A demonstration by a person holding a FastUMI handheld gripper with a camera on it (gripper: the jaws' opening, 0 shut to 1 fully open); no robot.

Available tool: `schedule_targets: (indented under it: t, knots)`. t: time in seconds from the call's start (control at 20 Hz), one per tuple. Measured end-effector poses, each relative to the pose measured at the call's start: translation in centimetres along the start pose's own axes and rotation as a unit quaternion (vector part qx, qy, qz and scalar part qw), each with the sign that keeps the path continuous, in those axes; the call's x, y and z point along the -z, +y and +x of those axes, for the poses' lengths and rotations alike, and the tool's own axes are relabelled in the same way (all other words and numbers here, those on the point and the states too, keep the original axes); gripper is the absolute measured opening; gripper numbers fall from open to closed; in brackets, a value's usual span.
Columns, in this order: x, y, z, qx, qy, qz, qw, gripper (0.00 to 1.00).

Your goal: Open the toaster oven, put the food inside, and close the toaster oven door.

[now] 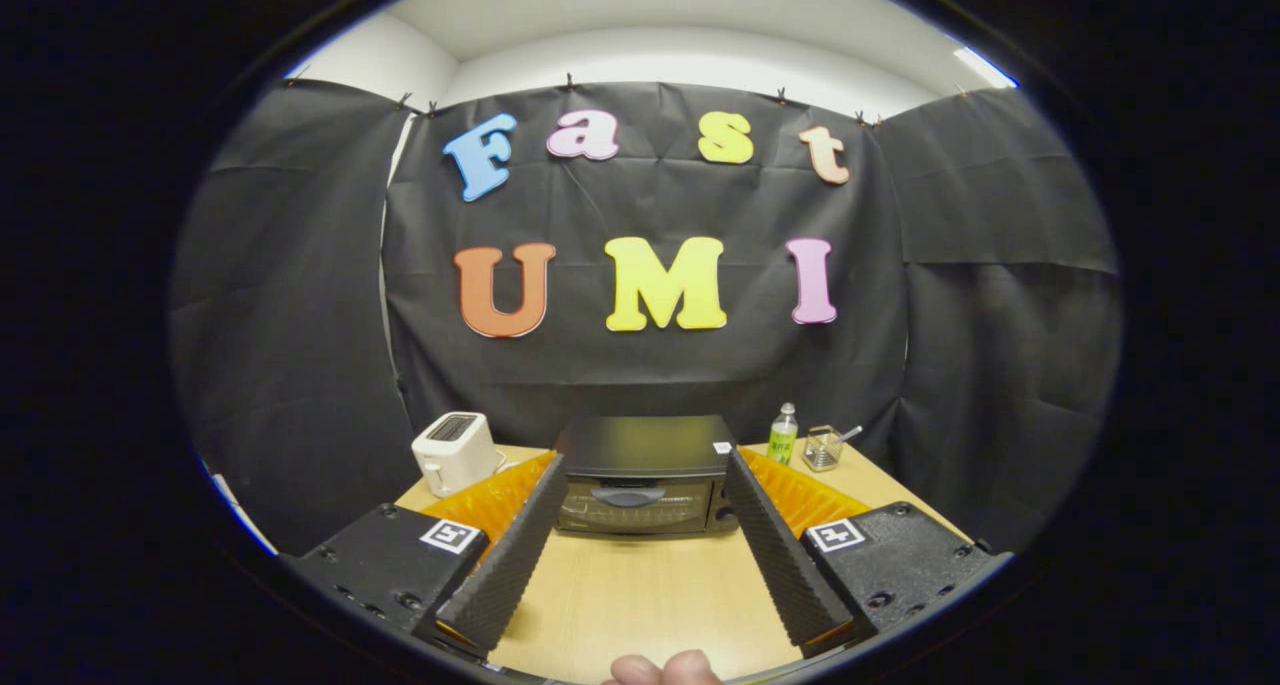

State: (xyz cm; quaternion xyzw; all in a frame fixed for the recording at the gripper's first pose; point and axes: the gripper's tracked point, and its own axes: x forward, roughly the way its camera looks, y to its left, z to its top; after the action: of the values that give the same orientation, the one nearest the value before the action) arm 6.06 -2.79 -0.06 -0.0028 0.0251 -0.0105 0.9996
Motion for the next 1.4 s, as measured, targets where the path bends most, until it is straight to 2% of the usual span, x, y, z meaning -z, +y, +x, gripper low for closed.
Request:
schedule_targets:
  t: [0.25, 0.45, 0.65, 0.85, 1.1, 1.4]
  knots:
    - [1.3, -1.2, 6.2, 0.002, 0.038, 0.012, 0.999, 1.00]
    - [3.8, -0.3, 12.7, -0.016, 0.084, 0.029, 0.996, 1.00]
    - [7.4, 0.3, 18.9, -0.037, 0.147, 0.030, 0.988, 1.00]
    - [11.1, 0.4, 23.9, -0.031, 0.201, 0.024, 0.979, 1.00]
    - [14.8, 1.1, 27.3, -0.031, 0.241, 0.002, 0.970, 1.00]
    - [16.0, 1.1, 27.9, -0.002, 0.228, -0.025, 0.973, 1.00]
